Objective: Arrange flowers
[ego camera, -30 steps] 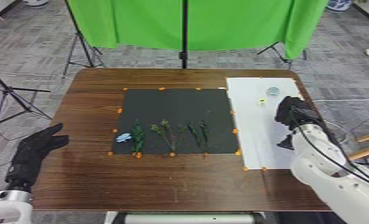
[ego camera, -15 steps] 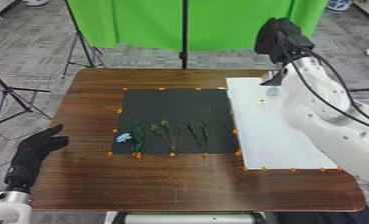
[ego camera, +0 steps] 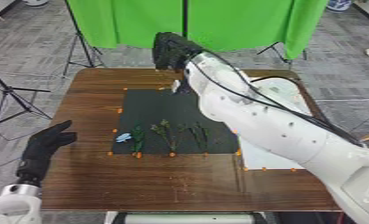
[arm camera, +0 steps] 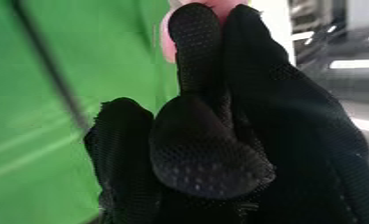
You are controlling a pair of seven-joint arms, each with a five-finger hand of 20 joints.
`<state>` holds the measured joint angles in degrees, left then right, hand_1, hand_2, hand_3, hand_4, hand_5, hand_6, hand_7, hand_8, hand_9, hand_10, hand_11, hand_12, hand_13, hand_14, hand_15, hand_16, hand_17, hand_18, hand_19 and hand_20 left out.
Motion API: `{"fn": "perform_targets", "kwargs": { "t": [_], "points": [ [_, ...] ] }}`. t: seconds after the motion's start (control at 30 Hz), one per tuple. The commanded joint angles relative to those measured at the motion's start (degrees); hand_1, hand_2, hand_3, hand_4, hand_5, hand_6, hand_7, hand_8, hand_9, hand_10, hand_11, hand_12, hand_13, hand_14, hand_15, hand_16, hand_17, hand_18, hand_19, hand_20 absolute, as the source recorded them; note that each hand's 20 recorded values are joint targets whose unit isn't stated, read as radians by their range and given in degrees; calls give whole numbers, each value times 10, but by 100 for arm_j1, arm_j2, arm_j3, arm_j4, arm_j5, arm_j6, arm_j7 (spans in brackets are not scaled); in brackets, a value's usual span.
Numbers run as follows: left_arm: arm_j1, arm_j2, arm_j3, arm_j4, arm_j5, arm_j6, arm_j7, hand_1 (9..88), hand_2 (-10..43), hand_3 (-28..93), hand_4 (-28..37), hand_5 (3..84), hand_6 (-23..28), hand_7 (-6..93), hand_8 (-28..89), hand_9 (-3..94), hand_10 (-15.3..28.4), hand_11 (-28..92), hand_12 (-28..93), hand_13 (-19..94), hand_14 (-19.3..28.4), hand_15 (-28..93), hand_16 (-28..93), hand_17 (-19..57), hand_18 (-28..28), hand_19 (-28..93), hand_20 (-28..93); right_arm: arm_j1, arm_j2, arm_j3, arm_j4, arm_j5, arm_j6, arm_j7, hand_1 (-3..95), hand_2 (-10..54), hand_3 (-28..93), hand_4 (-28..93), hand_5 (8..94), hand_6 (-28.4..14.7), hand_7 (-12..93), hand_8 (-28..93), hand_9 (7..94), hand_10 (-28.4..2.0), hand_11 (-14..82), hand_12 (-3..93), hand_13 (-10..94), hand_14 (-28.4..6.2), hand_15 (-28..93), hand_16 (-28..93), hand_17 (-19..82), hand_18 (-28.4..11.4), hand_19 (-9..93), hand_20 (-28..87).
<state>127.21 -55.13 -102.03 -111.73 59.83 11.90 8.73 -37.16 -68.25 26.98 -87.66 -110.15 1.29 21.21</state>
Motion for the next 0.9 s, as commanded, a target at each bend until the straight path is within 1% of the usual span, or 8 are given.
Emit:
{"fn": "perform_targets", "kwargs": {
  "t": [0.03,0.07,0.37,0.57,0.7,0.73,0.83,0.9],
  "points": [
    [-198,49,141,144,-21,-113,45,254,254,667,-277,443,85,85,-62,504,155,203,101,426,192,182,-41,124,119,113,148,-67,-830,-676,516,5,-15,-166,649,-95,550,-155,787,-17,252,134,928,-85,106,455,937,12,640,321,675,-126,932,583],
    [-183,49,132,128,-23,-100,43,253,256,667,-278,443,85,85,-62,504,155,203,101,426,192,182,-41,123,119,113,148,-102,-884,-718,559,-27,-20,-203,646,-95,553,-155,786,-16,255,134,927,-85,105,454,937,12,642,321,674,-127,932,585],
    [-382,85,290,197,-10,-136,99,246,264,669,-282,443,85,85,-62,505,156,203,101,426,192,181,-42,124,119,114,148,-72,-1162,-1115,935,-135,170,-197,642,-95,561,-168,779,-12,265,120,928,-81,96,439,937,12,647,317,674,-128,932,596],
    [-333,52,287,159,-7,-107,119,242,267,669,-282,444,85,85,-62,505,155,204,101,425,193,181,-42,123,119,114,148,-155,-1261,-1305,1125,93,607,-39,640,-95,566,-173,779,-7,262,91,931,-78,84,389,937,10,653,312,677,-131,932,604],
    [-343,29,310,173,-8,-123,135,242,268,668,-283,444,85,85,-62,505,155,204,101,425,193,181,-42,123,119,115,148,-232,-1271,-1415,1163,118,735,61,638,-95,567,-174,779,-4,255,80,931,-78,72,365,937,9,658,304,679,-132,932,606],
    [-337,25,315,169,-10,-118,141,241,268,668,-283,444,85,85,-62,505,155,204,101,425,193,181,-42,123,119,114,148,-303,-1193,-1309,1043,15,419,82,638,-95,567,-174,778,-3,255,80,932,-78,70,363,937,9,658,303,679,-132,932,606],
    [-348,21,324,168,-3,-134,133,241,269,668,-283,444,85,85,-62,505,155,203,100,426,193,181,-42,123,119,114,148,-368,-1091,-1319,947,-9,438,143,636,-95,569,-174,775,-1,252,77,929,-79,62,357,937,9,659,300,678,-132,932,608],
    [-321,0,310,154,2,-127,134,240,269,668,-283,444,85,85,-62,505,155,203,101,426,193,182,-42,123,119,114,148,-364,-1329,-1201,1455,-70,372,-109,634,-95,570,-174,774,-1,251,76,927,-80,59,355,937,9,659,299,678,-133,932,608]
  ]
}}
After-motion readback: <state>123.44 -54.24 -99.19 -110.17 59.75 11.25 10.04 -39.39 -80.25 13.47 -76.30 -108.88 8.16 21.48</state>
